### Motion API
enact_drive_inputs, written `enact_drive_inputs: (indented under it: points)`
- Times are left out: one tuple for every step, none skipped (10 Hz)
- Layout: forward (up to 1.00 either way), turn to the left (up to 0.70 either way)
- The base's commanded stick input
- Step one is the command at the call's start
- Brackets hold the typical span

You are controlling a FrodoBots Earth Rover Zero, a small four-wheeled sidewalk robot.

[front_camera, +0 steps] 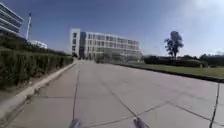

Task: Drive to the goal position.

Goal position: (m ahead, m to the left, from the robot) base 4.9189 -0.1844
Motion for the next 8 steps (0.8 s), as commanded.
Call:
enact_drive_inputs:
  points:
    - [1.00, 0.40]
    - [1.00, 0.31]
    - [1.00, 0.02]
    - [1.00, 0.01]
    - [1.00, 0.04]
    - [1.00, 0.00]
    - [1.00, 0.00]
    - [1.00, 0.02]
